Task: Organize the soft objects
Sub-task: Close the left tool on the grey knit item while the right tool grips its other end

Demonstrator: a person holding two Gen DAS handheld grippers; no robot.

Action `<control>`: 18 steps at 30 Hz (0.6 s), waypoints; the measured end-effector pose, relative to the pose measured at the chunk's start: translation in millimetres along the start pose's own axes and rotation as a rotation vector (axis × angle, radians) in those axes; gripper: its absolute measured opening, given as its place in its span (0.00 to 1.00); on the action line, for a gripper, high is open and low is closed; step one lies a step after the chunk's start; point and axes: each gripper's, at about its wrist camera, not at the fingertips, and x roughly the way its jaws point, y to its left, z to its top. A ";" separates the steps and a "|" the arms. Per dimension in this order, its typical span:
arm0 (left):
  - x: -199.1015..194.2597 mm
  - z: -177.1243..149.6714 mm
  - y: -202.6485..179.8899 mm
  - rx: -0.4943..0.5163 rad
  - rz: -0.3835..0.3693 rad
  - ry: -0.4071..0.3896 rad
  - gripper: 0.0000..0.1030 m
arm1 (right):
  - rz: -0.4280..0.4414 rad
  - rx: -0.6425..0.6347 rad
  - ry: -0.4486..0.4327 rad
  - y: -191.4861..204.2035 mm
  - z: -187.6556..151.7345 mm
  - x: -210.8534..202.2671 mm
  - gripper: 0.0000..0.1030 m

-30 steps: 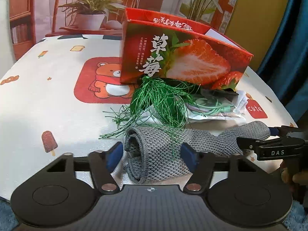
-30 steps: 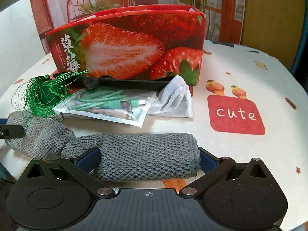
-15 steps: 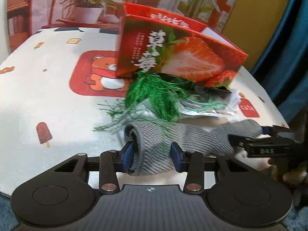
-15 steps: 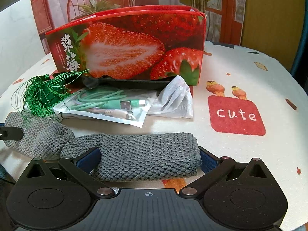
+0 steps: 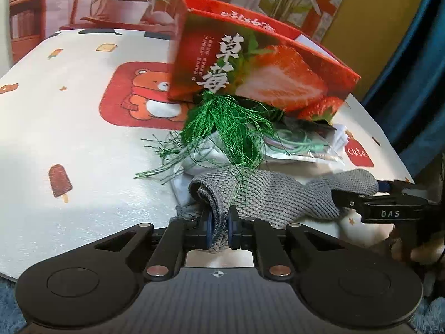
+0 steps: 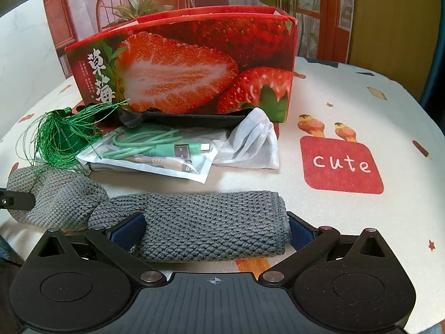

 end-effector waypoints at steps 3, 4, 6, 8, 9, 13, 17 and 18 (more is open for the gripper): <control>-3.1 1.5 3.4 -0.011 0.010 -0.018 0.10 | 0.012 0.017 0.003 -1.9 0.1 -2.0 1.00; -4.1 2.0 4.8 -0.020 0.016 -0.025 0.10 | 0.016 0.022 0.004 -2.3 0.0 -2.6 1.00; -6.3 2.7 8.5 -0.037 0.024 -0.037 0.10 | 0.031 0.029 0.008 -2.6 0.4 -3.7 0.99; -5.3 3.4 9.6 -0.054 0.029 -0.040 0.10 | 0.048 0.028 0.007 -2.0 0.9 -4.8 0.94; -5.3 3.5 10.5 -0.059 0.032 -0.040 0.10 | 0.054 0.025 0.007 -1.0 1.0 -5.5 0.91; -5.7 3.4 10.3 -0.063 0.031 -0.038 0.10 | 0.068 0.015 0.005 2.8 2.1 -8.6 0.76; -8.2 3.6 9.0 -0.058 0.020 -0.049 0.10 | 0.118 0.063 0.001 -3.6 6.7 -13.7 0.54; -10.9 3.7 9.5 -0.056 0.016 -0.057 0.10 | 0.120 0.072 -0.004 -5.2 8.4 -16.1 0.50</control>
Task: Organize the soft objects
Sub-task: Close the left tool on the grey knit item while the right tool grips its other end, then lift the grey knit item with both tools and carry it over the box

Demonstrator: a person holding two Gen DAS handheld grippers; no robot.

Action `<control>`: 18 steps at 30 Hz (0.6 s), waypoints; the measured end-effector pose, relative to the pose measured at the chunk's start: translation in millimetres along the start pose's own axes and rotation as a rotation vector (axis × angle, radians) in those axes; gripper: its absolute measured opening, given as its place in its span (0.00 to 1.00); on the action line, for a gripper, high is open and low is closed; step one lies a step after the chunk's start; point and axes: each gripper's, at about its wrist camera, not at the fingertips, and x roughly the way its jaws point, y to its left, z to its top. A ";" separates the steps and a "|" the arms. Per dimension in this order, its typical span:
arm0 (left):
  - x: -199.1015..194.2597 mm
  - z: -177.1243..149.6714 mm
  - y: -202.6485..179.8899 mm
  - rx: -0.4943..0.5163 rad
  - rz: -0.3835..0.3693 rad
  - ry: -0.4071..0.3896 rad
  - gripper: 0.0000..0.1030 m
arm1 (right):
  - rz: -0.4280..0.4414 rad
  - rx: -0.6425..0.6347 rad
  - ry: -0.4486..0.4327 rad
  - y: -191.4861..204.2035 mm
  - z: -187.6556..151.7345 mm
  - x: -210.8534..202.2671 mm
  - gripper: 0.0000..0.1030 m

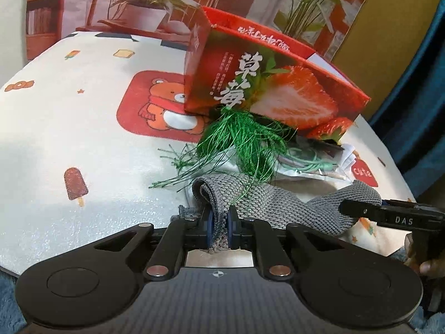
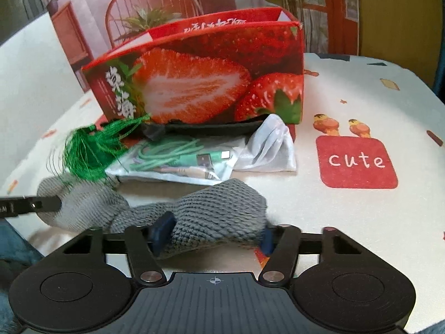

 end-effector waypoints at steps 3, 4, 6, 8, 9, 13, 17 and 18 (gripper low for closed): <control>-9.0 2.3 -4.1 0.028 -0.011 -0.044 0.08 | 0.010 0.019 -0.027 -3.1 5.3 -9.0 0.42; -13.3 3.5 -6.5 0.042 -0.014 -0.063 0.08 | 0.019 0.024 -0.039 -3.8 7.1 -13.1 0.39; -22.2 6.7 -10.6 0.063 -0.022 -0.097 0.08 | 0.032 0.021 -0.062 -2.5 10.1 -21.2 0.34; -31.4 9.9 -14.2 0.078 -0.027 -0.131 0.08 | 0.046 0.008 -0.085 0.0 14.6 -29.3 0.31; -37.8 12.4 -15.7 0.084 -0.028 -0.152 0.08 | 0.054 0.000 -0.099 1.7 17.1 -33.9 0.31; -59.5 23.0 -22.2 0.100 -0.037 -0.220 0.08 | 0.082 -0.023 -0.152 9.7 31.2 -53.3 0.31; -74.6 40.0 -28.9 0.112 -0.044 -0.287 0.08 | 0.091 -0.058 -0.209 19.3 50.5 -69.7 0.31; -78.4 45.3 -31.5 0.119 -0.046 -0.306 0.08 | 0.095 -0.070 -0.226 21.9 56.3 -73.7 0.31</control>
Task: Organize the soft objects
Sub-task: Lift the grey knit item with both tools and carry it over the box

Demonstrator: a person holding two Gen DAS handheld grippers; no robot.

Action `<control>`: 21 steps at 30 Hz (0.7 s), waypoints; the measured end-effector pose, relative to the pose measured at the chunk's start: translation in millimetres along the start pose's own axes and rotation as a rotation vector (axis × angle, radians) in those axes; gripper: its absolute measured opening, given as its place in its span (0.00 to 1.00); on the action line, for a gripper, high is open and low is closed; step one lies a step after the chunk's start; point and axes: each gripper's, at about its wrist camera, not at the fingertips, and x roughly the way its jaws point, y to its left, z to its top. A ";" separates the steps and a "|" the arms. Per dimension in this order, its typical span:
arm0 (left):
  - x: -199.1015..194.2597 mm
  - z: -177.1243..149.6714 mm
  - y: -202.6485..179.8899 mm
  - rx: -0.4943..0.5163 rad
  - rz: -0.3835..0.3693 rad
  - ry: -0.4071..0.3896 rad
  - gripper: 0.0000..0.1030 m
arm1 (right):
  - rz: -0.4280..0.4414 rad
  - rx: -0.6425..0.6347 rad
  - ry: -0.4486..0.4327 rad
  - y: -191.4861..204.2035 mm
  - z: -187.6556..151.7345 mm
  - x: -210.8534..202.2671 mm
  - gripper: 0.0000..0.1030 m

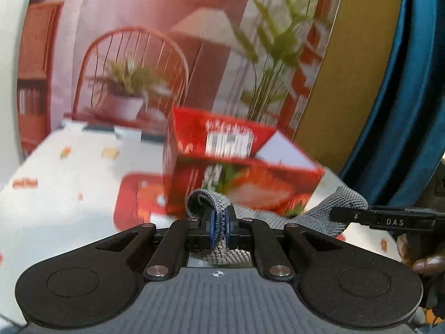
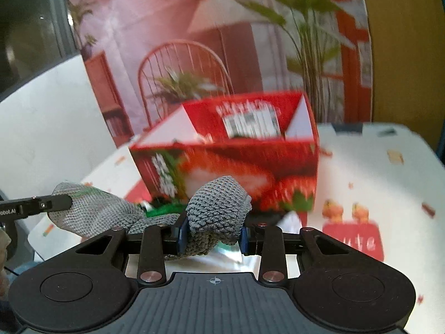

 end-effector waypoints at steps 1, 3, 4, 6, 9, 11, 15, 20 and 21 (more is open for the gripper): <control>-1.1 6.2 -2.4 0.011 0.000 -0.019 0.08 | 0.006 -0.011 -0.013 2.6 6.1 -1.9 0.31; -1.3 17.5 -6.8 0.031 0.001 -0.045 0.08 | 0.006 -0.039 -0.037 7.6 17.0 -3.9 0.31; -1.7 22.1 -8.9 0.037 -0.001 -0.054 0.08 | 0.005 -0.054 -0.045 9.6 22.2 -3.0 0.31; 2.6 29.9 -12.2 0.047 -0.001 -0.065 0.08 | 0.005 -0.078 -0.054 13.1 30.9 -0.6 0.31; 9.5 38.1 -16.5 0.063 -0.003 -0.072 0.08 | 0.007 -0.107 -0.063 16.1 42.7 5.2 0.31; 15.0 45.2 -18.4 0.071 -0.002 -0.075 0.08 | 0.008 -0.123 -0.070 17.1 51.1 10.0 0.31; 30.1 59.8 -20.0 0.090 0.002 -0.089 0.08 | 0.010 -0.142 -0.087 17.1 68.4 17.4 0.30; 50.6 81.0 -22.9 0.125 0.010 -0.109 0.08 | -0.015 -0.192 -0.108 9.9 94.4 32.8 0.30; 57.2 85.5 -23.6 0.133 0.012 -0.110 0.08 | -0.020 -0.200 -0.108 8.9 98.4 35.9 0.30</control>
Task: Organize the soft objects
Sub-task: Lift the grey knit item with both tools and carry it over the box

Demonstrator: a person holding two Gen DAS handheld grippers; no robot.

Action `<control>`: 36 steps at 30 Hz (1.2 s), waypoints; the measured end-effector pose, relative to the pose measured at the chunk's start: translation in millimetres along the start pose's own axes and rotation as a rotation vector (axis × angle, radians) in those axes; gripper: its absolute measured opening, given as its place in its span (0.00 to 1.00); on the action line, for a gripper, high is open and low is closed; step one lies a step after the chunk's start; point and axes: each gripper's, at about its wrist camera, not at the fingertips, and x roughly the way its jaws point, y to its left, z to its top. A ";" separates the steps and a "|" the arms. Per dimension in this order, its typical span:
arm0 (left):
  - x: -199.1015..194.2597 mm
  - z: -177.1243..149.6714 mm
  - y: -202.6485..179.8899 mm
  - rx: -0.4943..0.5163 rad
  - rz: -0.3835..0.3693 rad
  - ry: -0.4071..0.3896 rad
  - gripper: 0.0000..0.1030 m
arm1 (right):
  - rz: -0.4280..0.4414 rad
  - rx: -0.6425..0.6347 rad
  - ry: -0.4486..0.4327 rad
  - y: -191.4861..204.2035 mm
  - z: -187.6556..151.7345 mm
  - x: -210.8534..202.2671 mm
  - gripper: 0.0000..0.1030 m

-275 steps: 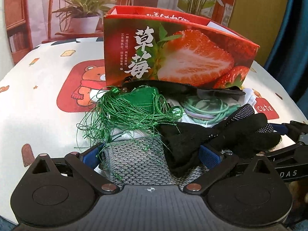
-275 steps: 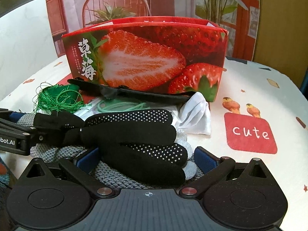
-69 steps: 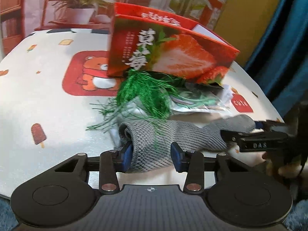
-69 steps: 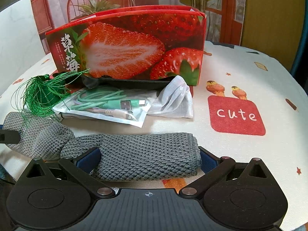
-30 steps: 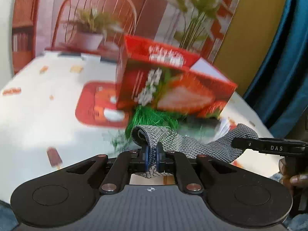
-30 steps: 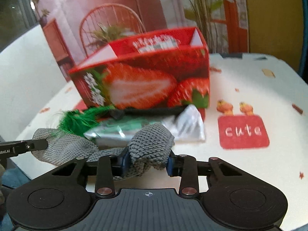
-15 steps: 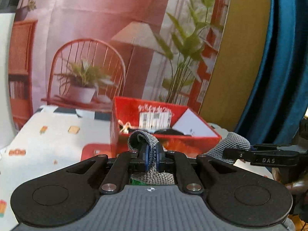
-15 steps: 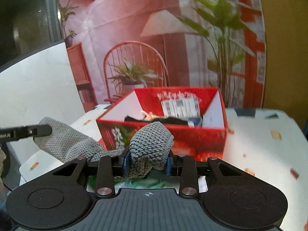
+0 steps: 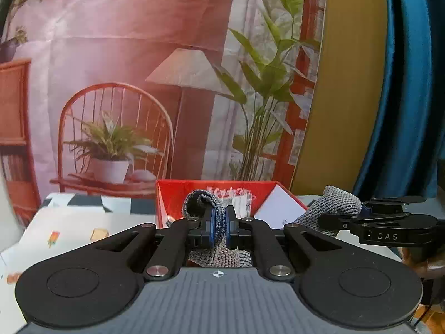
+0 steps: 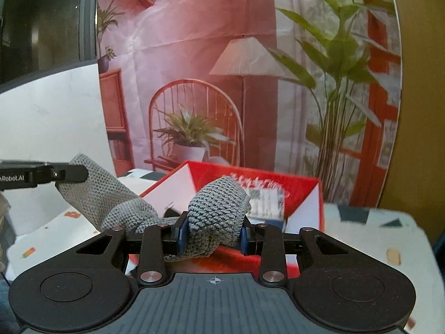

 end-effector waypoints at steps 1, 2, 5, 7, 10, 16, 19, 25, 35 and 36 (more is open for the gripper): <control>6.6 3.9 -0.1 0.006 0.004 0.001 0.08 | -0.004 -0.004 0.002 -3.9 4.4 5.8 0.30; 13.6 7.0 0.2 0.011 0.009 0.003 0.08 | -0.005 -0.002 0.007 -7.6 8.1 11.5 0.30; 35.2 14.7 3.0 0.015 0.018 0.016 0.08 | -0.014 -0.015 0.037 -16.3 18.1 31.3 0.30; 49.8 18.9 4.5 0.021 0.021 0.028 0.08 | -0.032 -0.049 0.051 -19.8 24.0 45.2 0.30; 73.9 23.4 8.2 0.016 0.023 0.048 0.08 | -0.054 -0.084 0.079 -25.3 32.3 67.9 0.30; 125.4 27.2 19.4 -0.007 0.024 0.102 0.08 | -0.091 -0.156 0.141 -36.8 44.6 117.3 0.30; 149.5 28.7 23.1 -0.014 0.018 0.136 0.08 | -0.109 -0.171 0.172 -46.8 46.7 141.7 0.30; 192.1 27.4 27.8 -0.024 -0.021 0.217 0.08 | -0.151 -0.199 0.235 -65.3 43.5 180.3 0.30; 220.4 23.5 32.6 -0.005 -0.082 0.295 0.17 | -0.112 -0.256 0.344 -70.6 38.6 222.7 0.32; 222.1 23.8 32.2 0.001 -0.082 0.300 0.22 | -0.105 -0.259 0.354 -69.6 37.1 224.7 0.33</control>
